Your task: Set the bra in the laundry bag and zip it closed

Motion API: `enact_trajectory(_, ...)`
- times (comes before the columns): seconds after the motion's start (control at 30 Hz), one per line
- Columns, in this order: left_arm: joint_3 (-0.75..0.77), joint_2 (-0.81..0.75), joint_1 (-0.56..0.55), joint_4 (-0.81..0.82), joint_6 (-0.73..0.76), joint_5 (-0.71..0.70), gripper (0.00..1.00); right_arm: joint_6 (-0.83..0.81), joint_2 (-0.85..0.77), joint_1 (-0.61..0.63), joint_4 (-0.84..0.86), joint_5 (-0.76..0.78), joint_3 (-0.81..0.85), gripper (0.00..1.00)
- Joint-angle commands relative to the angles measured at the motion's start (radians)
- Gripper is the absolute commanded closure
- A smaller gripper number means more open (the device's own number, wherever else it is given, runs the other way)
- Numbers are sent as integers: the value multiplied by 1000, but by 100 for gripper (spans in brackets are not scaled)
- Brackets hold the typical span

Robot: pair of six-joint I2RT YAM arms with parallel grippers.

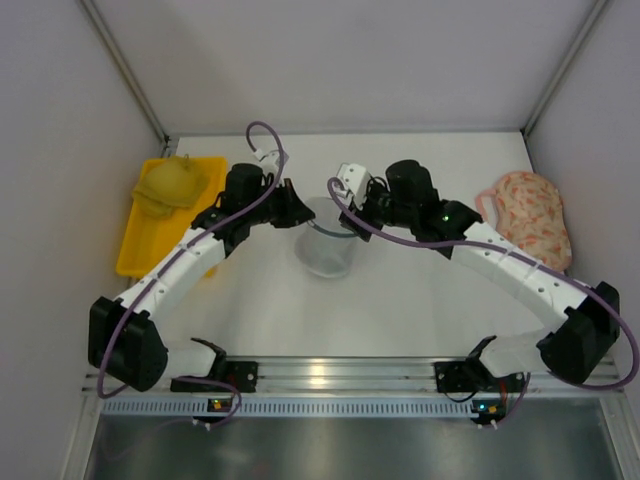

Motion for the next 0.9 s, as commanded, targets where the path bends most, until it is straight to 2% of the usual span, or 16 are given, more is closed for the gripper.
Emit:
enact_trajectory(0.0, 42, -31, -30, 62, -58, -28, 100, 63, 25, 78, -4, -44, 74, 37)
enact_trajectory(0.23, 47, -19, -39, 62, -85, -23, 100, 63, 120, 155, 15, -27, 74, 40)
enact_trajectory(0.4, 41, -28, -40, 62, -74, 0, 100, 24, 142, 156, 74, 34, 50, 42)
enact_trajectory(0.67, 16, -40, -39, 62, -69, 23, 100, -47, 131, 153, 99, 31, 46, 43)
enact_trajectory(0.77, 18, -37, -39, 62, -77, 26, 100, -70, 150, 150, 85, 24, 40, 49)
enact_trajectory(0.87, 25, -37, -39, 64, -69, 26, 100, -95, 174, 152, 70, 42, 33, 67)
